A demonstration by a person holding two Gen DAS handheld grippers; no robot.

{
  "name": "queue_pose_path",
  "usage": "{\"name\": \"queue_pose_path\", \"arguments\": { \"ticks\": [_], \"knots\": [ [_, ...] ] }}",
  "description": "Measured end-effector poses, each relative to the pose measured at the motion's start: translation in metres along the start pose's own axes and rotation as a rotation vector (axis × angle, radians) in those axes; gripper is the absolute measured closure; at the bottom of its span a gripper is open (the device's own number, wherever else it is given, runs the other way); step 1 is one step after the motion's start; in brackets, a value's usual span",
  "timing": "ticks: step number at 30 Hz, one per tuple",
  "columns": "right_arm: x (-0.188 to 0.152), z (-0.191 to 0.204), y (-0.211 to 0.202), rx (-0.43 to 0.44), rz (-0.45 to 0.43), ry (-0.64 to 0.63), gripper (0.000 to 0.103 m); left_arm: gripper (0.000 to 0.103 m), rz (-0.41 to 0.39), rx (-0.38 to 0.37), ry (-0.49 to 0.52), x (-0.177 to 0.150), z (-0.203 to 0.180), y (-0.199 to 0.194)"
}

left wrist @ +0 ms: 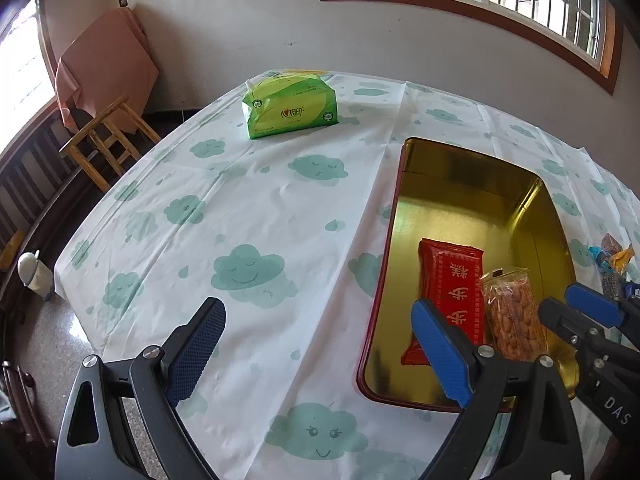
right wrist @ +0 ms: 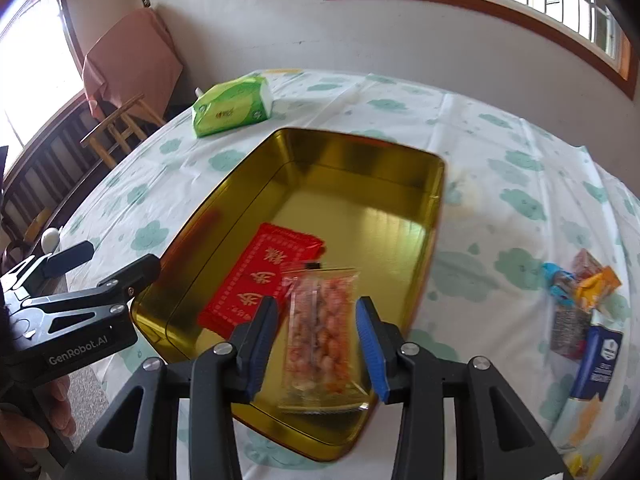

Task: Organize snacks
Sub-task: 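Carry the twisted-dough bag into the tin and open the right tool, then grasp the soda crackers pack with the right tool while the left tool grasps the blue wrapped snack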

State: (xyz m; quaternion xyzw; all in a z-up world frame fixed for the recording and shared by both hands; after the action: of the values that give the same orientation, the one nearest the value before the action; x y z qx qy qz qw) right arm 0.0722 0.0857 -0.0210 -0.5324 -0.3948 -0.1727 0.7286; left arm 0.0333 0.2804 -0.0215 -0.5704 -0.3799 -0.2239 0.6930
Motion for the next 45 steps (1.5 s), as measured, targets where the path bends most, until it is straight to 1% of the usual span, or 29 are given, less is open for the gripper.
{"name": "queue_pose_path", "arguments": {
  "ticks": [5, 7, 13, 16, 18, 21, 23, 26, 32, 34, 38, 42, 45],
  "knots": [
    [-0.002, -0.046, -0.025, -0.075, -0.028, 0.048, 0.061, 0.011, -0.017, -0.026, 0.028, 0.003, -0.016, -0.007],
    [-0.007, -0.07, -0.035, -0.126, -0.033, 0.059, 0.06, 0.011, -0.022, -0.034, 0.037, 0.004, -0.022, -0.01],
    [-0.031, -0.15, -0.058, -0.3, -0.009, 0.127, 0.057, 0.011, -0.034, -0.075, 0.075, 0.006, -0.048, -0.018],
    [-0.044, -0.18, -0.062, -0.368, 0.021, 0.159, 0.054, 0.011, -0.043, -0.1, 0.101, 0.006, -0.065, -0.023],
    [-0.05, -0.19, -0.063, -0.378, 0.034, 0.177, 0.051, 0.011, -0.048, -0.123, 0.116, 0.005, -0.076, -0.027],
    [-0.055, -0.195, -0.061, -0.394, 0.031, 0.162, 0.047, 0.011, -0.052, -0.151, 0.147, 0.003, -0.093, -0.033],
    [-0.057, -0.196, -0.058, -0.399, 0.034, 0.153, 0.047, 0.011, -0.058, -0.172, 0.172, 0.001, -0.105, -0.037],
    [-0.061, -0.202, -0.056, -0.369, 0.026, 0.175, 0.047, 0.011, -0.064, -0.206, 0.206, -0.001, -0.122, -0.043],
    [-0.058, -0.201, -0.053, -0.374, 0.005, 0.125, 0.047, 0.011, -0.069, -0.253, 0.267, -0.008, -0.155, -0.051],
    [-0.058, -0.2, -0.051, -0.369, 0.005, 0.116, 0.051, 0.011, -0.07, -0.272, 0.286, -0.011, -0.165, -0.053],
    [-0.058, -0.203, -0.055, -0.343, -0.005, 0.125, 0.052, 0.011, -0.082, -0.313, 0.334, -0.02, -0.187, -0.06],
    [-0.054, -0.213, -0.072, -0.354, -0.046, 0.133, 0.052, 0.011, -0.082, -0.377, 0.374, -0.03, -0.207, -0.065],
    [-0.05, -0.228, -0.087, -0.375, -0.063, 0.144, 0.052, 0.011, -0.073, -0.449, 0.396, -0.037, -0.225, -0.069]
  ]
}}
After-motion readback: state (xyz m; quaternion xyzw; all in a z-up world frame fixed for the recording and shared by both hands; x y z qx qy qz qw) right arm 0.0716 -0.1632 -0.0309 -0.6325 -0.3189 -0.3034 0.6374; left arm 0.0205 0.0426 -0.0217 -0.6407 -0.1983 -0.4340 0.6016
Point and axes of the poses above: each gripper's, at about its wrist camera, not at the fingertips, and y roughly the way its jaws point, z to its left, x to its top, the point moved 2 cm from there along y, roughly the way its jaws point, and after that the axes turned 15 degrees about -z, right-handed, at the moved point
